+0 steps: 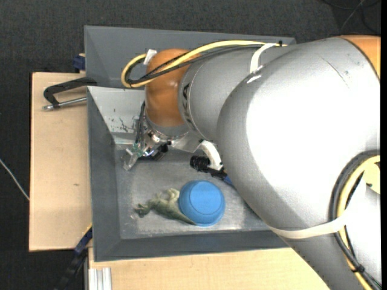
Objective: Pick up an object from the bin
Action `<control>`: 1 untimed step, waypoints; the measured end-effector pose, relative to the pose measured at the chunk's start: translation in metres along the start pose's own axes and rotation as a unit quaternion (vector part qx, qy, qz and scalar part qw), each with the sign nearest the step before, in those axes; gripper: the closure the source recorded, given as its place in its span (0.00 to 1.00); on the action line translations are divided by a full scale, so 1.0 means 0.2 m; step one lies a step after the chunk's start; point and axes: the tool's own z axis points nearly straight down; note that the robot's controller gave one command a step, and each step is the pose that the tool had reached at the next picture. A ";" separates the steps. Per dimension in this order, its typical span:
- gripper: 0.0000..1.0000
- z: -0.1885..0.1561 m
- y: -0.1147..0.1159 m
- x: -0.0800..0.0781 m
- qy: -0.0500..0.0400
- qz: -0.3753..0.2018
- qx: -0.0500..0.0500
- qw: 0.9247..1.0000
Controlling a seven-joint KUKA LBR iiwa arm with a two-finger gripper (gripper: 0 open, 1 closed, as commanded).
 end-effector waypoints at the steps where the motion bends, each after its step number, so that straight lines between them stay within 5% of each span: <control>1: 1.00 -0.01 0.00 -0.02 -0.004 0.001 -0.002 1.000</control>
Offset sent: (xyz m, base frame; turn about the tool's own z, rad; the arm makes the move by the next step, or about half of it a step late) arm 0.0000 0.0000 0.0000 0.0000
